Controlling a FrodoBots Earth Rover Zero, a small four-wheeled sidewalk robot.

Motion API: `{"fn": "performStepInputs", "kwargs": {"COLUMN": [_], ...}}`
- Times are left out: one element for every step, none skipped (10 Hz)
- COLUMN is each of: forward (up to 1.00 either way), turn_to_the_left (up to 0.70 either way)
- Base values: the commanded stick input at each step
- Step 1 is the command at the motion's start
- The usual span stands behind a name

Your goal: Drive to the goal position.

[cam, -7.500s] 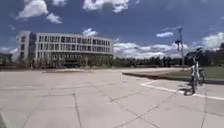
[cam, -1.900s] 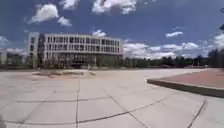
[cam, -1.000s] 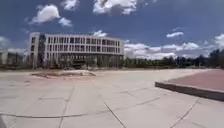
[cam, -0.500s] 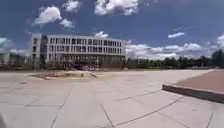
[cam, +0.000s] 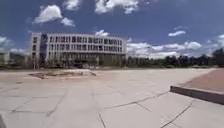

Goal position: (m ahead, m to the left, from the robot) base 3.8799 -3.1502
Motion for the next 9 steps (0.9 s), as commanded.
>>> {"fn": "performStepInputs", "kwargs": {"forward": [0.70,0.70,0.70,0.70,0.70,0.70,0.70,0.70,0.70], "turn_to_the_left": [0.02,0.12,0.10,0.03,-0.21,-0.35,-0.25,0.00,0.00]}}
